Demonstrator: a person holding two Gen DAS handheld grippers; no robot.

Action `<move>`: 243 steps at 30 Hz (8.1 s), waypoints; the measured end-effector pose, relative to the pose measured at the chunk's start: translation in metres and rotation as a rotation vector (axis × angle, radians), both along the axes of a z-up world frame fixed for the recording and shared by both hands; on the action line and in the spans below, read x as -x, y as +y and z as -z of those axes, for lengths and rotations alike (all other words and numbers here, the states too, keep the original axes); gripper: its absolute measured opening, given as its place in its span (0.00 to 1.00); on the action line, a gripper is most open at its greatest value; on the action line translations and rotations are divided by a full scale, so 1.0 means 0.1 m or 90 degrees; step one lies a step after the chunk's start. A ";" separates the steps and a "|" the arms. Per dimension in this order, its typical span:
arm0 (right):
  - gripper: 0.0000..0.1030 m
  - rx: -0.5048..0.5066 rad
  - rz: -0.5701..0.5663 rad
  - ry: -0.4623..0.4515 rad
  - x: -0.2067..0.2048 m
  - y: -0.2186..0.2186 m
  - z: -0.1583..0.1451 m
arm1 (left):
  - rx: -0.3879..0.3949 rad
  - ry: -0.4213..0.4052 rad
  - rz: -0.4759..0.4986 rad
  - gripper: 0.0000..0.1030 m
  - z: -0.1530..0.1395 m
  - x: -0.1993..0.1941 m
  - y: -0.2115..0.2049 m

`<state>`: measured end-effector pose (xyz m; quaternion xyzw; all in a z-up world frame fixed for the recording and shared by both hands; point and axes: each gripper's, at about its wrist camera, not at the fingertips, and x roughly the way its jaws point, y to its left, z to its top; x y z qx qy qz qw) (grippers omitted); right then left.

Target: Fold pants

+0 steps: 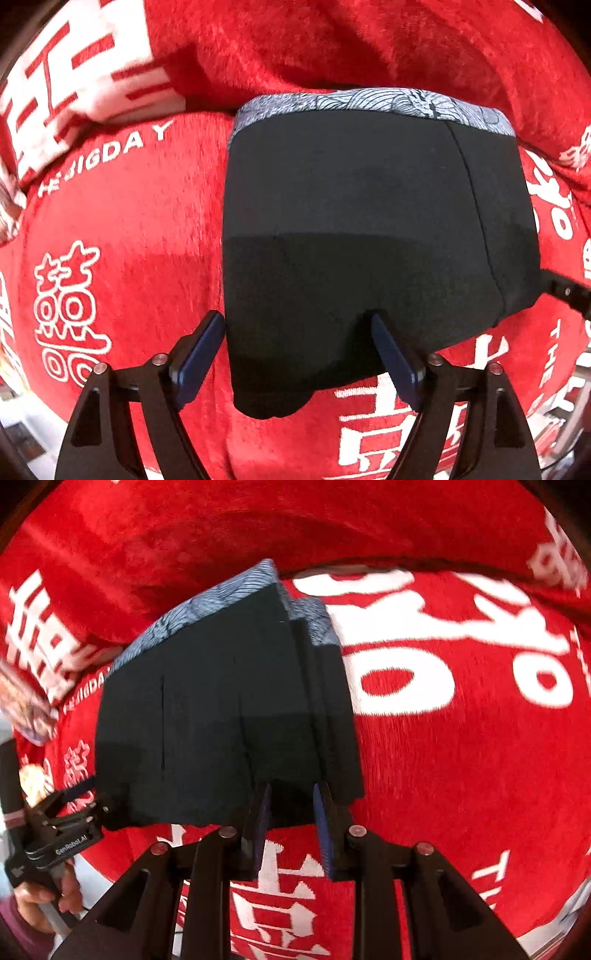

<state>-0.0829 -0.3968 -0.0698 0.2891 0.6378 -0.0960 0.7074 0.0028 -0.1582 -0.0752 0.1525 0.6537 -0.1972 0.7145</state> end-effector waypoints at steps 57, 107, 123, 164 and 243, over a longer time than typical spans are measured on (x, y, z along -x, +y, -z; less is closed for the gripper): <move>0.63 -0.265 -0.010 -0.073 -0.32 -0.77 0.58 | 0.212 0.198 -0.065 0.94 0.48 -0.91 0.19; 0.51 -0.291 0.051 -0.067 0.61 -0.24 0.44 | 0.165 0.099 -0.058 0.89 0.24 0.02 0.43; 0.62 -0.194 0.074 0.024 0.80 -0.26 0.09 | 0.050 0.024 -0.077 0.90 -0.27 0.15 0.50; 0.91 0.073 -0.040 0.061 0.68 0.73 -1.28 | -0.024 -0.033 -0.011 1.00 -1.27 1.00 0.41; 0.91 0.163 -0.071 0.071 0.66 0.97 -1.64 | -0.024 -0.068 0.049 1.00 -1.51 1.01 0.32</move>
